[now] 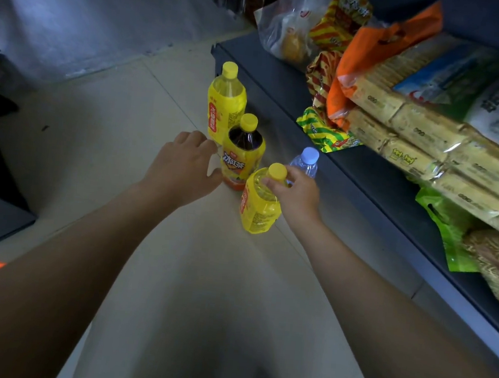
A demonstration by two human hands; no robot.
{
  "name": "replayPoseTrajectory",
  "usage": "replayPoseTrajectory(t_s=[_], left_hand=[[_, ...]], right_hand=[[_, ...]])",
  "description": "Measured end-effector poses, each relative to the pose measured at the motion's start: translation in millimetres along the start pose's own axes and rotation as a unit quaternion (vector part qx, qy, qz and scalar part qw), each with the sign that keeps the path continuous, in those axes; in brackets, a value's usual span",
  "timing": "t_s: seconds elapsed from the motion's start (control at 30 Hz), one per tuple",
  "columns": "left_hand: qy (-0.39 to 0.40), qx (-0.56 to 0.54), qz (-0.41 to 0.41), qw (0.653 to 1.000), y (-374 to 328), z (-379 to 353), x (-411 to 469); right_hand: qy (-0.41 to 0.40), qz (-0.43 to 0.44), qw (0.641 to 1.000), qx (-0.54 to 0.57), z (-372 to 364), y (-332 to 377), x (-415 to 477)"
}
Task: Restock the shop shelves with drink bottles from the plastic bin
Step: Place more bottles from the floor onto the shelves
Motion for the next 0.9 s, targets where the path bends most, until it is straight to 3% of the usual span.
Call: replayPoseTrajectory(t_s=[0.47,0.7,0.9], left_hand=[[-0.014,0.003,-0.006,1.0,6,44,20],[0.004,-0.013,-0.012,1.0,-14,115,6],[0.003,-0.024,0.012,1.0,-29,226,-13]], right_hand=[[0.003,-0.004,0.999,0.045,15,25,-1],[-0.024,0.007,0.996,0.083,52,103,-22],[-0.037,-0.003,0.988,0.148,104,202,-53]])
Point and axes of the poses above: each hand's wrist, its own x-axis towards the middle knuckle, its own z-axis out of the back of the hand, y = z × x, the point moved 7 cm from there along x, towards the middle knuckle, and after that the axes turned 7 degrees about x, right-handed, at the moved point
